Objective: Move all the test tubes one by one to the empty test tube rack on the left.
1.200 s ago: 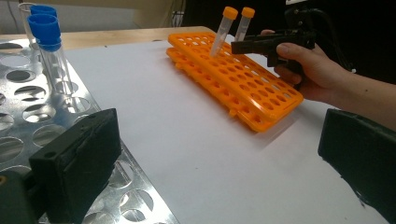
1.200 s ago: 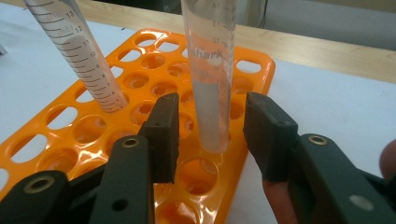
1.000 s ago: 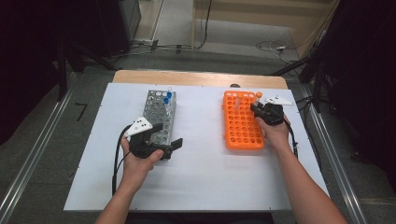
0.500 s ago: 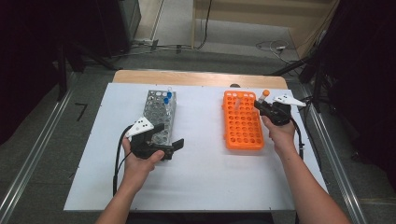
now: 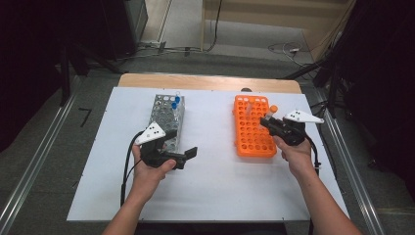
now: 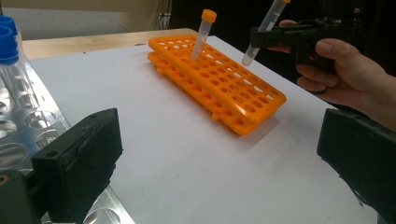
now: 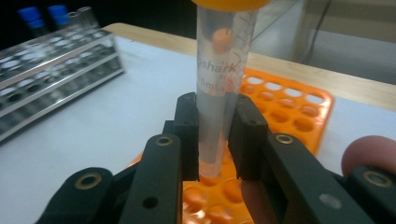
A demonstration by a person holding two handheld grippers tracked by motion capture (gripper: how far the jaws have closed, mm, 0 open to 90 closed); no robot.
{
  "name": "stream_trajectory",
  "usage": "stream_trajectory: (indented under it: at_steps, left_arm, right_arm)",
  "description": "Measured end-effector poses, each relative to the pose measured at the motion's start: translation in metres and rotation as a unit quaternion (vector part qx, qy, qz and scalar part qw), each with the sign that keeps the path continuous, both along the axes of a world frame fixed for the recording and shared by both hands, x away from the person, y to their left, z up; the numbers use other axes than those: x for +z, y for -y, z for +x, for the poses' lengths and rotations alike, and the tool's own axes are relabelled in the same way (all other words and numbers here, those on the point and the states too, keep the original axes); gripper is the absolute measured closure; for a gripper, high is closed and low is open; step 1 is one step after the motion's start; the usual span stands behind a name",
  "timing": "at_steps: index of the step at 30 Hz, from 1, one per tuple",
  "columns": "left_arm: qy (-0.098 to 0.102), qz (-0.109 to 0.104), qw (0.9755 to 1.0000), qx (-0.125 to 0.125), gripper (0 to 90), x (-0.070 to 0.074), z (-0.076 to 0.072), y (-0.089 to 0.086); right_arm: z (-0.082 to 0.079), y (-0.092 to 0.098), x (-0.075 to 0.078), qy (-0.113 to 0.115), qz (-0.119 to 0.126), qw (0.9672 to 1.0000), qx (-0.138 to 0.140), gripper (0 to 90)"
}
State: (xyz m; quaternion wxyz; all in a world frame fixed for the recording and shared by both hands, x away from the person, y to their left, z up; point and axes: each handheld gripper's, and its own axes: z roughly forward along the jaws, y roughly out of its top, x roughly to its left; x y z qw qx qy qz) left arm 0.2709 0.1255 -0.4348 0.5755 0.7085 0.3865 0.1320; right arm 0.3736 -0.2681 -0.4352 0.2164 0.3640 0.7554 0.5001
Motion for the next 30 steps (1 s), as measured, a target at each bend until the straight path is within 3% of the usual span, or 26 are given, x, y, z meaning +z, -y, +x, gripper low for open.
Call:
stream_trajectory:
  at_steps: [6, 13, 23, 30]
  left_arm:
    - [0.004, 0.002, 1.0000, -0.008, 0.3, 0.002, -0.001, 0.006]
    - [0.009, 0.004, 0.9998, -0.015, 0.5, 0.003, -0.002, 0.011]
    - [0.015, 0.005, 0.9990, -0.042, 3.5, 0.004, -0.004, 0.027]
    - [0.023, 0.008, 0.9978, -0.061, 14.2, 0.005, -0.007, 0.040]
  right_arm:
    - [-0.023, -0.012, 0.001, -0.005, 0.004, 0.9993, 0.037, 72.1]
    - [-0.048, -0.033, -0.008, -0.013, -0.003, 0.9970, 0.077, 72.1]
    - [-0.071, -0.062, -0.014, -0.021, -0.003, 0.9907, 0.135, 72.1]
    - [-0.081, -0.083, -0.018, -0.027, -0.007, 0.9863, 0.162, 72.2]
